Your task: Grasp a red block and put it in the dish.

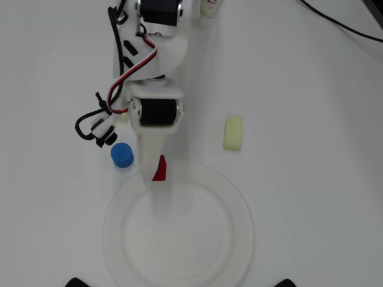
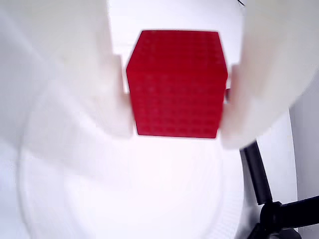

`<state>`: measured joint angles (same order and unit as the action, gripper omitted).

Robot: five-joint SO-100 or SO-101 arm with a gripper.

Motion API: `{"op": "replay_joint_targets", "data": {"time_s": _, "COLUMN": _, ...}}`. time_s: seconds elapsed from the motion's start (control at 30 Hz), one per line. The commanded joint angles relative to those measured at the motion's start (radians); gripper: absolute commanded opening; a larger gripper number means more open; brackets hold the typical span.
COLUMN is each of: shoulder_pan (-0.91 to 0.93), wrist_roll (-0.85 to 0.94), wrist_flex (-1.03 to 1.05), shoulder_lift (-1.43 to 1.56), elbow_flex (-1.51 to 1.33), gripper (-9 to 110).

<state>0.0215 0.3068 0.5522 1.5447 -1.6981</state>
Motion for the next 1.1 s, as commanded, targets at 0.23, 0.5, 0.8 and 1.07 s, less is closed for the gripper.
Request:
{"op": "replay_joint_targets", "data": {"time_s": 0.23, "shoulder_pan": -0.037, "wrist_roll": -0.002, "wrist_flex": -0.029, "shoulder_lift": -0.264, "elbow_flex": 0.295, "gripper": 0}}
{"op": "replay_joint_targets", "data": {"time_s": 0.5, "shoulder_pan": -0.063, "wrist_roll": -0.003, "wrist_flex": -0.002, "shoulder_lift": -0.324, "elbow_flex": 0.305, "gripper": 0}}
{"op": "replay_joint_targets", "data": {"time_s": 0.8, "shoulder_pan": -0.067, "wrist_roll": 0.017, "wrist_flex": 0.115, "shoulder_lift": -0.311, "elbow_flex": 0.305, "gripper": 5}}
{"op": "replay_joint_targets", "data": {"time_s": 1.07, "shoulder_pan": -0.063, "wrist_roll": 0.02, "wrist_flex": 0.19, "shoulder_lift": -0.258, "elbow_flex": 0.305, "gripper": 16}}
